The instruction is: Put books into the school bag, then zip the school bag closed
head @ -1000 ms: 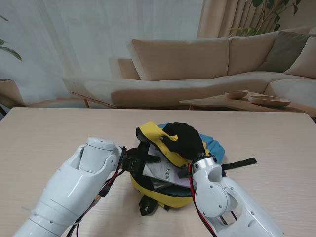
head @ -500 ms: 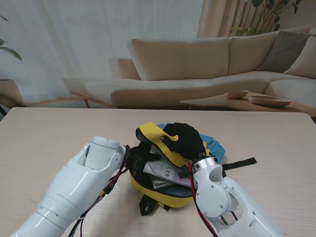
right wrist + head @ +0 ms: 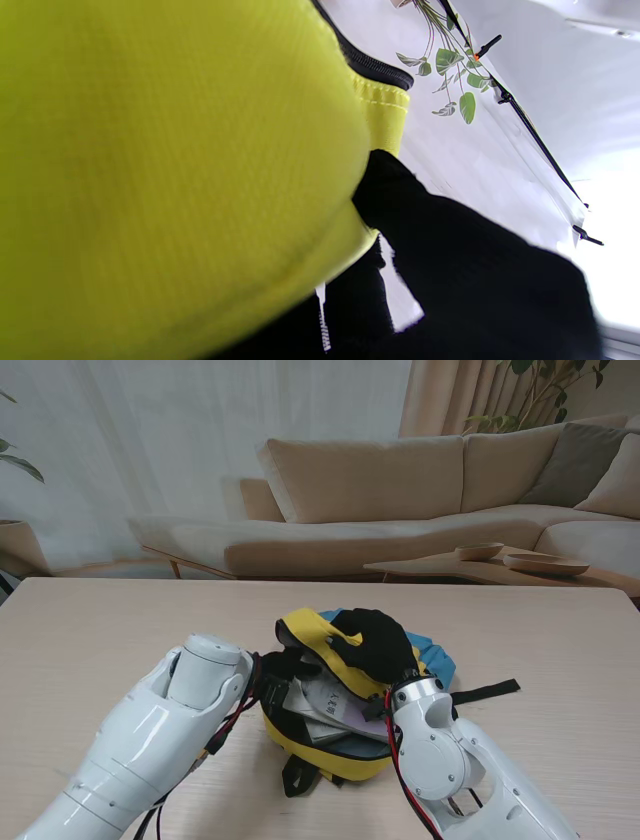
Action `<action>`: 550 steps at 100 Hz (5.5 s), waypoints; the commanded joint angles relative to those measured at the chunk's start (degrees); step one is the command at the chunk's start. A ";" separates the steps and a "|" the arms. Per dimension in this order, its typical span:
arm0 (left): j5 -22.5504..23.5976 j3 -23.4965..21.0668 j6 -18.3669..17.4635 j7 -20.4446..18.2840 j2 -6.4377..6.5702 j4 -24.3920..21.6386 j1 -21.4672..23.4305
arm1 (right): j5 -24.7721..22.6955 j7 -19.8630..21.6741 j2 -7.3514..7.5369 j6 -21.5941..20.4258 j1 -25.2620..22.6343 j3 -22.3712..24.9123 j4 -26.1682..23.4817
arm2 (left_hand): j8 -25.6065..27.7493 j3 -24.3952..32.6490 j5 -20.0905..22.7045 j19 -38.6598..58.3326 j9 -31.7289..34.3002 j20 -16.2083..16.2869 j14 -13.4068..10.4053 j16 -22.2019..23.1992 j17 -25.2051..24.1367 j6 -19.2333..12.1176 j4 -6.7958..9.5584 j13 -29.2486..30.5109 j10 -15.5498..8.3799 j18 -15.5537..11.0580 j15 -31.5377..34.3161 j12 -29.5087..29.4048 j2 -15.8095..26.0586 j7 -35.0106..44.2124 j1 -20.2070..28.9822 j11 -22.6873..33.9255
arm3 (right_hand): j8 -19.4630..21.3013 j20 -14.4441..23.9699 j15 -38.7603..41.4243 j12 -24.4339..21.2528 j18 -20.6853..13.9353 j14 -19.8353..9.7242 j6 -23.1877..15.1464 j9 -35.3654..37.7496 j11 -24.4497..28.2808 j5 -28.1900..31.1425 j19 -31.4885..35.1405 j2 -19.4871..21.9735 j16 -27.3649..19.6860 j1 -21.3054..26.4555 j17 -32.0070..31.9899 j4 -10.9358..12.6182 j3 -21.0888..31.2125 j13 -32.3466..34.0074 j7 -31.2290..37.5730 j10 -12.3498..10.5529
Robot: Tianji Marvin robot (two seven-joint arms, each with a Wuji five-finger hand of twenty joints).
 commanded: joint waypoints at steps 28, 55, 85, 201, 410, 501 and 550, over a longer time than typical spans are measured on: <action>8.89 0.50 0.02 -2.77 2.65 -4.79 1.16 | 0.10 0.36 -0.45 -1.34 -0.63 -0.09 -1.01 | -5.58 -1.85 1.33 -0.66 0.05 -2.76 -0.22 -2.10 2.03 0.37 1.46 -0.84 1.68 -1.54 -6.52 -3.28 3.88 -2.75 6.61 -3.91 | 3.10 0.59 -0.49 0.76 -0.51 -0.81 -17.45 -1.00 0.48 5.22 1.36 4.19 0.54 3.49 -0.55 0.47 0.64 -0.98 4.49 -0.04; 10.00 2.40 1.25 -5.17 3.33 -3.19 -0.85 | 0.37 0.30 -0.48 -1.63 -0.67 0.08 -1.04 | 15.60 -7.61 7.57 22.15 22.51 9.83 0.99 9.30 20.61 -7.75 0.47 18.43 -4.27 1.84 17.63 22.94 1.68 28.26 19.10 9.85 | 3.09 0.58 -0.55 0.83 -0.43 -0.83 -17.45 -1.00 0.45 5.25 1.34 4.06 0.52 3.39 -0.55 0.52 0.87 -0.96 4.43 0.03; 6.74 3.82 0.19 -4.61 1.89 0.16 -3.29 | 0.57 0.69 -0.42 -1.40 -0.66 0.12 -1.18 | 14.87 -6.29 8.81 22.52 23.68 10.56 1.63 9.16 21.92 -7.20 0.25 19.75 -2.75 2.75 18.26 20.97 0.69 29.03 19.10 10.75 | 3.06 0.60 -0.58 0.84 -0.48 -0.92 -17.30 -0.97 0.41 5.23 1.40 4.05 0.51 3.44 -0.42 0.48 0.84 -0.98 4.42 -0.05; 49.83 1.54 -9.43 -14.00 13.23 -22.76 10.00 | 2.04 1.80 -0.33 -1.86 -0.76 0.61 -0.96 | -8.80 0.05 8.25 3.82 5.63 0.28 1.78 -1.41 3.11 -0.18 1.94 2.81 2.50 2.84 -4.92 -6.14 1.59 -7.57 -6.54 -8.22 | 2.52 0.54 -0.81 0.84 -0.17 -0.75 -16.41 -1.16 0.07 4.98 1.17 3.52 0.43 3.48 -0.97 0.81 1.49 -1.41 4.07 0.01; 63.72 -20.22 -34.31 -13.63 13.25 -31.21 29.76 | -13.83 27.54 6.82 -4.68 -6.37 3.92 -4.41 | -9.74 -4.94 5.27 -25.99 -2.96 -2.36 -5.34 -7.29 -10.40 -5.72 2.57 -11.45 -2.74 -2.29 -25.19 -10.20 2.95 -14.52 -8.32 -18.79 | -21.27 -5.67 -15.07 -4.39 -4.14 -4.64 -5.39 -21.68 -8.83 -26.89 -9.69 3.56 -5.45 -22.19 -10.52 10.03 -2.79 -16.00 -18.17 -5.53; 68.87 -15.51 -46.13 -15.33 14.16 -26.37 27.28 | -24.97 38.01 8.83 1.80 1.13 3.35 7.92 | -11.73 -12.22 -2.20 -52.97 -11.35 -4.62 -12.14 -12.76 -11.38 -13.27 2.65 -21.40 -8.15 -8.86 -32.36 -14.97 5.82 -16.37 -12.17 -23.74 | -40.64 -22.11 -40.09 -20.25 -1.45 -3.17 -12.97 -39.42 -45.04 -41.77 -32.32 0.96 -15.82 -20.95 -23.01 10.03 -16.68 -33.30 -50.81 -15.03; 70.71 -18.08 -46.33 -13.49 13.83 -27.79 29.72 | -21.04 35.52 9.21 -7.11 13.61 -7.13 21.22 | -11.18 -11.93 -2.17 -52.03 -11.02 -2.61 -12.10 -12.27 -11.51 -13.30 2.74 -20.81 -8.14 -9.18 -32.01 -14.46 5.52 -15.45 -11.55 -22.94 | -29.46 -19.69 -31.21 -15.44 -17.95 -13.63 -12.14 -38.02 -34.52 -42.60 -32.15 -17.87 -14.41 -6.40 -12.86 5.70 10.83 -26.26 -48.93 -15.86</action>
